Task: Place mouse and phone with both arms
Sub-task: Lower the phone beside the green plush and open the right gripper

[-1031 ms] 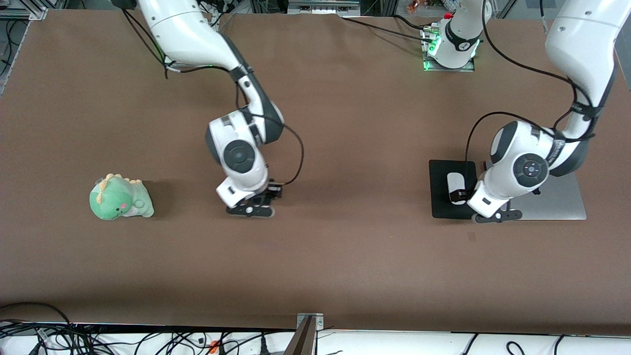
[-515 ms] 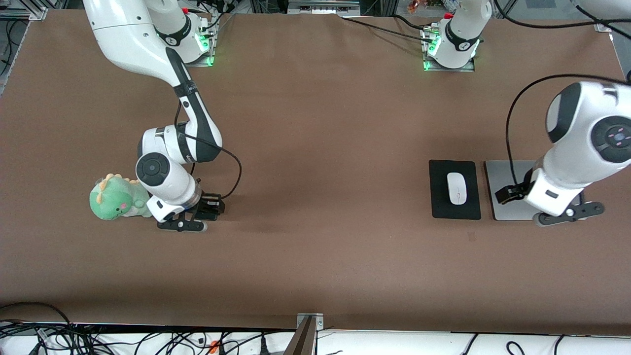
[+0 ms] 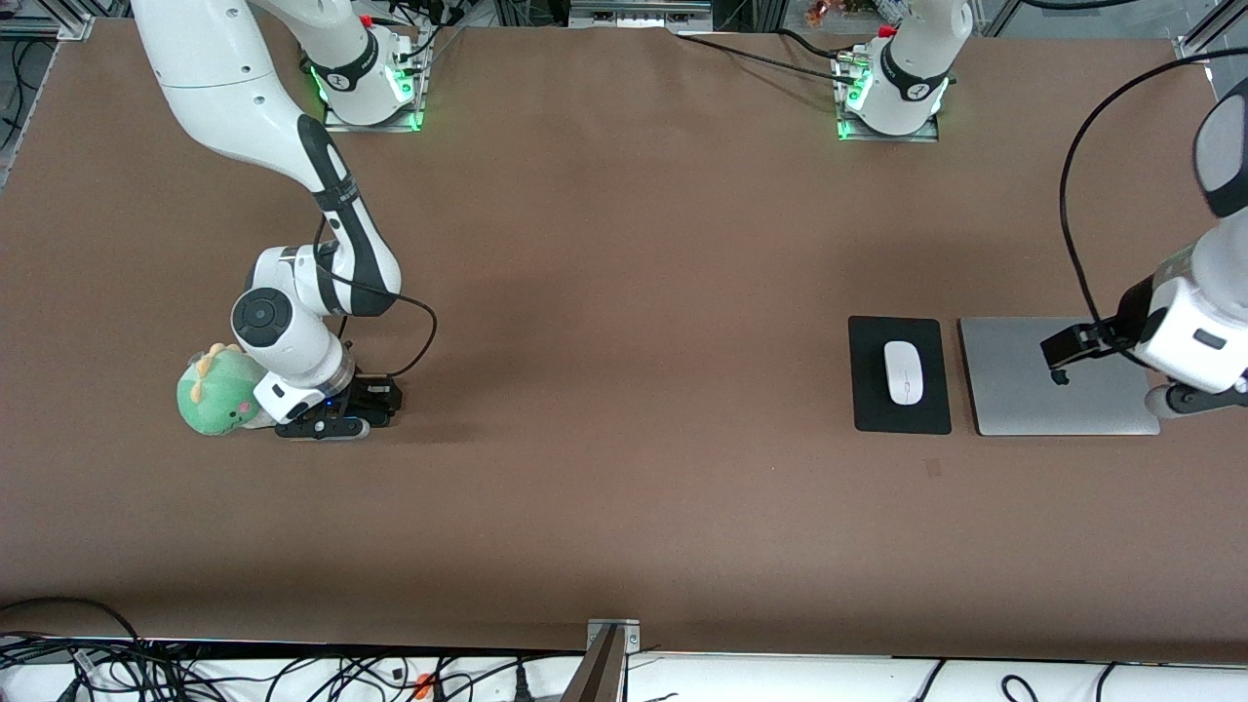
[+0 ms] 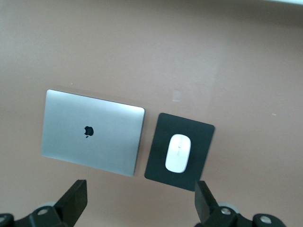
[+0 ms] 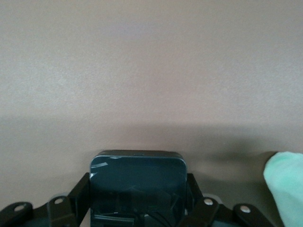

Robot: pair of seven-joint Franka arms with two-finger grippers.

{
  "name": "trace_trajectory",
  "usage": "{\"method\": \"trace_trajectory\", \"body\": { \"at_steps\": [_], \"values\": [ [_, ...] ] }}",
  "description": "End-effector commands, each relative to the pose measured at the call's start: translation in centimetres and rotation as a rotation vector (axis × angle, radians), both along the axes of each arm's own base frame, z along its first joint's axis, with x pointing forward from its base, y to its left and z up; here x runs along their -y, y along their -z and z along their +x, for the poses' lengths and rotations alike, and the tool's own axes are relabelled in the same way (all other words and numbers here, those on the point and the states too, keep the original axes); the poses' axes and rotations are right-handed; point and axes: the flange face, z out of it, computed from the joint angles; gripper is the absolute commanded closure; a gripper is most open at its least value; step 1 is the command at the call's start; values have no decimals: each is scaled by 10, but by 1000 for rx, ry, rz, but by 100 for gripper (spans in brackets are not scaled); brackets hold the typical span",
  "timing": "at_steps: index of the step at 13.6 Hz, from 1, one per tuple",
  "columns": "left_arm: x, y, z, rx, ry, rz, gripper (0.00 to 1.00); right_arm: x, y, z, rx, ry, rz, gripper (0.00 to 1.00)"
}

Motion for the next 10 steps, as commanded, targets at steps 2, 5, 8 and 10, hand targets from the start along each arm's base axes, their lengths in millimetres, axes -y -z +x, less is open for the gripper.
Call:
{"method": "trace_trajectory", "body": {
  "at_steps": [2, 5, 8, 10],
  "values": [
    [-18, -46, -26, 15, 75, -78, 0, 3, 0, -11, 29, -22, 16, 0],
    [-20, -66, -43, 26, 91, -88, 0, 3, -3, -9, 26, -45, 14, 0],
    [-2, -74, -65, 21, 103, -52, 0, -3, -26, 5, -51, -50, 20, 0],
    [8, -77, -84, 15, 104, -31, 0, -3, -48, 17, -84, -13, 57, 0]
  ]
}}
